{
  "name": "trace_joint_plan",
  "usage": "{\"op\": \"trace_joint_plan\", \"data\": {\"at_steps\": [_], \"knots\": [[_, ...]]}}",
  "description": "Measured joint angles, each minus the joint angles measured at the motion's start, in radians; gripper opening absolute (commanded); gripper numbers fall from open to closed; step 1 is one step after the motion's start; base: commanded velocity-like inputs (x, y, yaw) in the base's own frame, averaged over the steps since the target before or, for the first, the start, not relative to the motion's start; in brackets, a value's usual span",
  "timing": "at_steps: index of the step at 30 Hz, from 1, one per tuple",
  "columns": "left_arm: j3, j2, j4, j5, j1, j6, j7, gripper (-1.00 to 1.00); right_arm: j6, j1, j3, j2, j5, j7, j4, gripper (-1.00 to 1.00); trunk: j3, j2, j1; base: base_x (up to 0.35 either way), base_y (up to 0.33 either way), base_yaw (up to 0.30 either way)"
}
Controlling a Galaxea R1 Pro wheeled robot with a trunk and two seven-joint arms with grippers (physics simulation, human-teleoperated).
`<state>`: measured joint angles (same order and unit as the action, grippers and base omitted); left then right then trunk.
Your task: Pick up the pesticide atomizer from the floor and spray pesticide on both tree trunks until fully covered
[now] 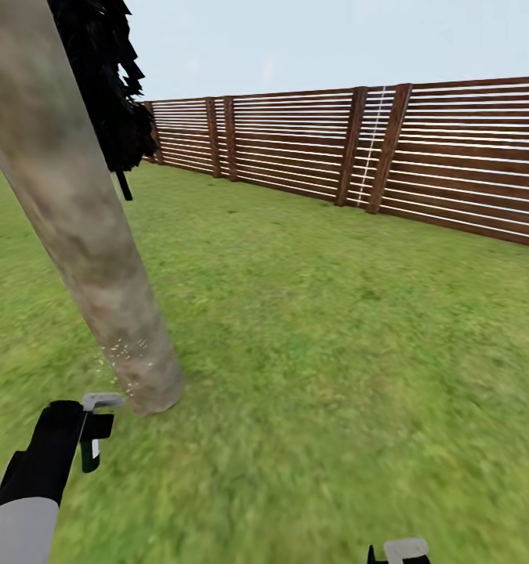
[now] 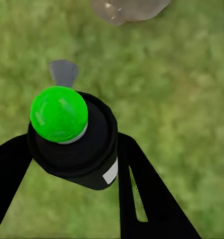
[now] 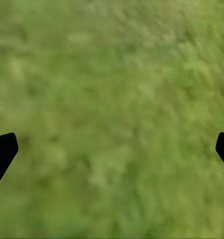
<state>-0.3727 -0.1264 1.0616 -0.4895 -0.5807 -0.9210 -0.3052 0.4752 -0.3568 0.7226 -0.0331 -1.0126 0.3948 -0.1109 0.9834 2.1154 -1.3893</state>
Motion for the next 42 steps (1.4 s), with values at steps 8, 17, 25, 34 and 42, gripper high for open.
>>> {"op": "trace_joint_plan", "data": {"at_steps": [8, 17, 25, 34, 42], "knots": [[-0.008, 0.019, -0.114, 0.063, 0.044, 0.118, 0.021, -1.0, 0.0, 0.0, 0.0, 0.0, 0.001, 0.0, 0.001, 1.0, 0.0, 0.0, 0.0, 0.011, -0.007, 0.175], [-0.005, 0.013, -0.106, 0.143, 0.044, 0.132, 0.074, -1.0, 0.0, 0.0, 0.0, 0.0, 0.0, 0.0, 0.0, 1.0, 0.0, 0.0, 0.0, 0.0, -0.109, 0.095], [-0.01, 0.024, -0.105, 0.151, 0.045, 0.131, 0.086, -1.0, -0.001, 0.0, 0.001, -0.001, 0.003, 0.0, 0.002, 1.0, 0.0, 0.0, 0.0, 0.037, -0.266, 0.0], [-0.007, 0.023, -0.106, 0.247, 0.045, 0.167, 0.087, -1.0, 0.0, 0.0, 0.0, 0.0, 0.002, 0.0, 0.002, 1.0, 0.0, 0.0, 0.0, 0.257, -0.173, 0.041], [0.004, 0.023, -0.106, 0.248, 0.045, 0.17, 0.162, -1.0, 0.0, 0.0, 0.0, 0.0, 0.002, 0.0, 0.002, 1.0, 0.0, 0.0, 0.0, 0.087, -0.248, 0.235]]}}
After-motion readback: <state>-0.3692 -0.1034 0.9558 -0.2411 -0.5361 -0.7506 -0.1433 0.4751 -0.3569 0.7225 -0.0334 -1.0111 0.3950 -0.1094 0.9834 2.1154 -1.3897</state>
